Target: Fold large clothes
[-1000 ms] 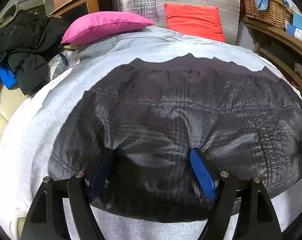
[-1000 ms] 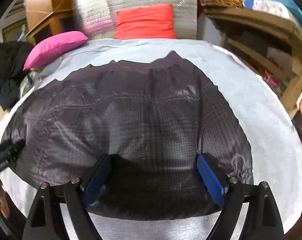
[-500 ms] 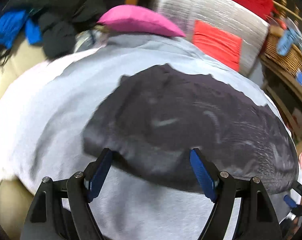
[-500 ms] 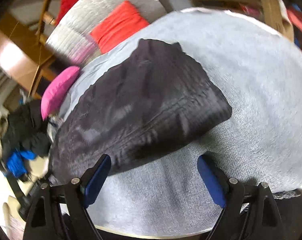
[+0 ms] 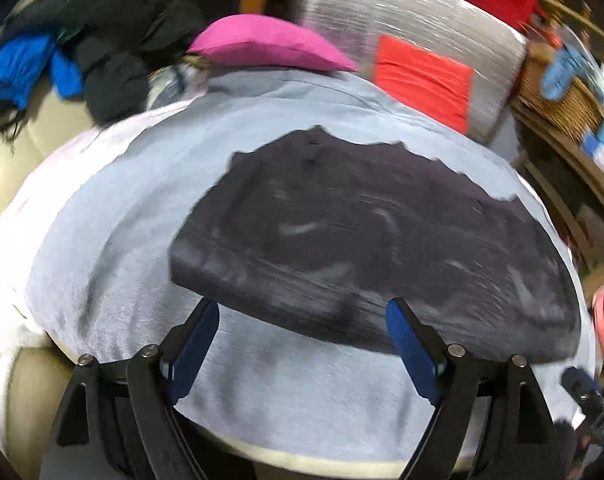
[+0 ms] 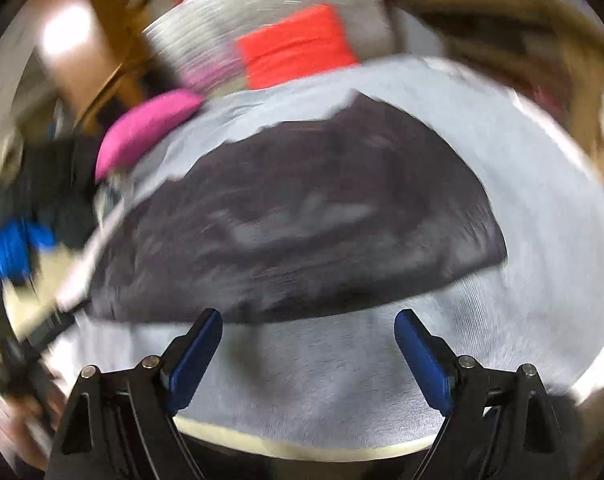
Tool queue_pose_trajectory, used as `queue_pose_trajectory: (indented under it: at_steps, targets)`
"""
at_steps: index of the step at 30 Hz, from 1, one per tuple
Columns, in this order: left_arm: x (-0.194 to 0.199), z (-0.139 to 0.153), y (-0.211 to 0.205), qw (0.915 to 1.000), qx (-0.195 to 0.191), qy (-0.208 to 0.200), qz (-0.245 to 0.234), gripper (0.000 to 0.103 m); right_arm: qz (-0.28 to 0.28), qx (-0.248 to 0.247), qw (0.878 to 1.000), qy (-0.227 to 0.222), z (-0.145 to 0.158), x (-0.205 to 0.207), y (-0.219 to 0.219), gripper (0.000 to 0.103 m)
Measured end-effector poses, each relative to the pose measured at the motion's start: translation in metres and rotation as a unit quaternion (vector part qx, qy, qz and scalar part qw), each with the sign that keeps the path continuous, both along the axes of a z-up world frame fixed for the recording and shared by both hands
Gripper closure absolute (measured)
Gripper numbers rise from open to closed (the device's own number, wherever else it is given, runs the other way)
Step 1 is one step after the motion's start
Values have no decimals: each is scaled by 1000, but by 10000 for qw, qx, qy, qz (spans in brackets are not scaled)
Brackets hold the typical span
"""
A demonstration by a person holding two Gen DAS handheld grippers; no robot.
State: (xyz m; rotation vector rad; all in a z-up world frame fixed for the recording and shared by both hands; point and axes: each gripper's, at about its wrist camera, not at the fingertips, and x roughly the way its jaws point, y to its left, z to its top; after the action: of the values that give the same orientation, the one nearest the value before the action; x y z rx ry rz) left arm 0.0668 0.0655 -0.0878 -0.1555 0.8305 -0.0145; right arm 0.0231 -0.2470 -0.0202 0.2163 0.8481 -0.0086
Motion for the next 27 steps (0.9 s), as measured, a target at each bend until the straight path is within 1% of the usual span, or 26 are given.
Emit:
queue_pose_trajectory:
  at_steps: [1,4,5,6,7,10,15,19,25,27]
  targets:
    - [-4,5,-7,9999,75,-35,-102,17,83,-237,9997,-12,5,0,13,5]
    - [-16,19,-21,9993,199,-200,-251,15,120,-763,9968,-194,15,-3,40,4]
    - [-20,23,-24,9991,220,-223,-273,10,119,-931,9953,-225,17,-5,46,3]
    - [-23,27,-27,9989,262,-241,-298,7,133,-1055,9940,-242,18,-5,51,0]
    - [-26,31,-29,9986,344,-280,-283,5,125,-1171,9927,-246,18,-6,56,0]
    - [-32,41,-34,9975,486,-407,-318,5,37,-1438,9892,-283,20,-9,57,0]
    - [-34,50,-37,9971,542,-425,-320,4,-30,-1648,9855,-413,34,-14,56,0]
    - [-37,54,-43,9962,667,-431,-347,3,-60,-1596,9862,-429,40,-12,55,0]
    - [-38,60,-44,9964,619,-451,-360,3,-197,-1554,9862,-538,49,-11,49,0]
    - [-37,60,-48,9962,679,-430,-331,3,-238,-1540,9862,-558,51,-10,46,0]
